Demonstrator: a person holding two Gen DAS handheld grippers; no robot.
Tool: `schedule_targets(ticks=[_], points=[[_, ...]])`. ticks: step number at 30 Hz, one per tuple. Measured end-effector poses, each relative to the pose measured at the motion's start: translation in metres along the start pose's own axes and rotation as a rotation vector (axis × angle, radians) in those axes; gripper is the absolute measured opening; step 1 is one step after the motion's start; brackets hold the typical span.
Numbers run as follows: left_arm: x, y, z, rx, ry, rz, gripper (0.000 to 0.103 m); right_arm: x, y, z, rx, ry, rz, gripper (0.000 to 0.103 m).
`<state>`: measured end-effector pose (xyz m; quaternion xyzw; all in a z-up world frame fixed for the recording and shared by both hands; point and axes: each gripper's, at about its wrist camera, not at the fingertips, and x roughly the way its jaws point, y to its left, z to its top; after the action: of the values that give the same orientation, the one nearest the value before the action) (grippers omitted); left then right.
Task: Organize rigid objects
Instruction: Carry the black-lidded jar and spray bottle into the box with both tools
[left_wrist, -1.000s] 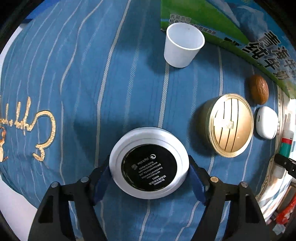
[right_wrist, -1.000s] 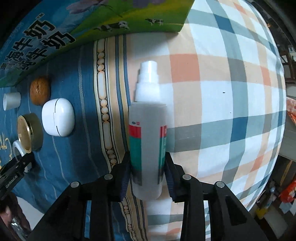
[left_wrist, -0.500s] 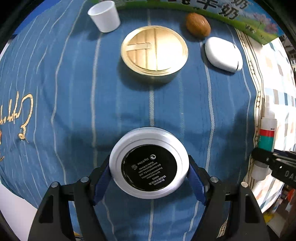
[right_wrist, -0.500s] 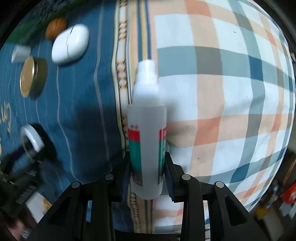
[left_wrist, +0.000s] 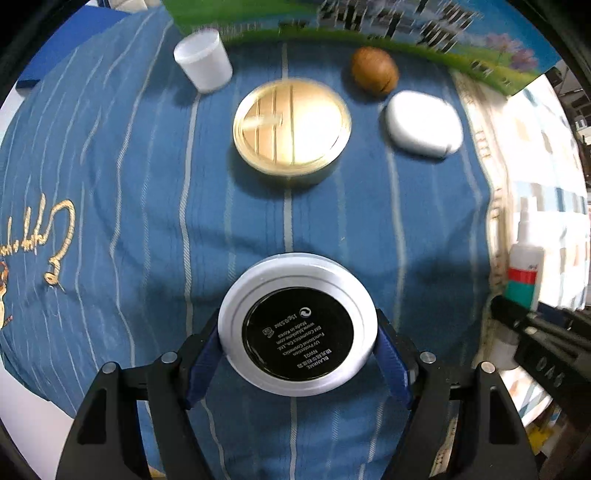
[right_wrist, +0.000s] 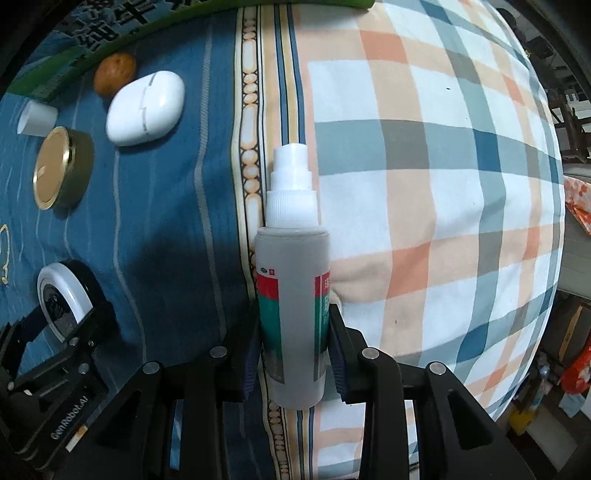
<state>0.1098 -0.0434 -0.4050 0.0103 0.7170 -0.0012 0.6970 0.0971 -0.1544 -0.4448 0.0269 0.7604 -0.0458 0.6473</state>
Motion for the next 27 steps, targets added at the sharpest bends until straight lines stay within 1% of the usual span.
schedule_targets(ticks=[3,4,5,7,9,10,13,16,18,19,22,23,27], points=[[-0.022,-0.006,-0.002,0.005,-0.041,-0.016,0.073,-0.01,0.003,-0.014,-0.003,-0.035,0.01,0.034],[-0.031,-0.003,-0.006,0.006,-0.054,-0.023,0.073,-0.017,0.004,-0.019,-0.007,-0.049,0.016,0.034],[-0.039,-0.005,-0.007,0.008,-0.067,-0.031,0.073,-0.019,-0.001,-0.03,-0.009,-0.058,0.022,0.034],[-0.055,-0.007,-0.008,0.014,-0.095,-0.045,0.073,-0.031,-0.002,-0.033,-0.016,-0.086,0.037,0.034],[-0.074,-0.006,-0.009,0.018,-0.127,-0.058,0.073,-0.046,-0.001,-0.038,-0.021,-0.12,0.052,0.034],[-0.082,-0.007,-0.009,0.019,-0.141,-0.066,0.073,-0.053,-0.007,-0.042,-0.024,-0.133,0.06,0.034],[-0.111,-0.007,-0.008,0.023,-0.183,-0.093,0.073,-0.08,-0.003,-0.052,-0.032,-0.19,0.092,0.034],[-0.141,0.0,0.005,0.023,-0.223,-0.121,0.073,-0.108,0.001,-0.058,-0.038,-0.244,0.129,0.034],[-0.161,0.0,0.012,0.024,-0.254,-0.145,0.073,-0.133,-0.01,-0.056,-0.04,-0.282,0.158,0.034],[-0.17,0.002,0.019,0.025,-0.271,-0.155,0.073,-0.137,-0.017,-0.051,-0.048,-0.292,0.165,0.034],[-0.19,0.008,0.031,0.024,-0.316,-0.186,0.073,-0.168,-0.017,-0.048,-0.052,-0.348,0.208,0.034],[-0.197,0.009,0.034,0.025,-0.327,-0.193,0.073,-0.17,-0.019,-0.036,-0.048,-0.362,0.222,0.034],[-0.22,0.01,0.054,0.024,-0.384,-0.21,0.073,-0.2,-0.018,-0.023,-0.06,-0.419,0.25,0.034]])
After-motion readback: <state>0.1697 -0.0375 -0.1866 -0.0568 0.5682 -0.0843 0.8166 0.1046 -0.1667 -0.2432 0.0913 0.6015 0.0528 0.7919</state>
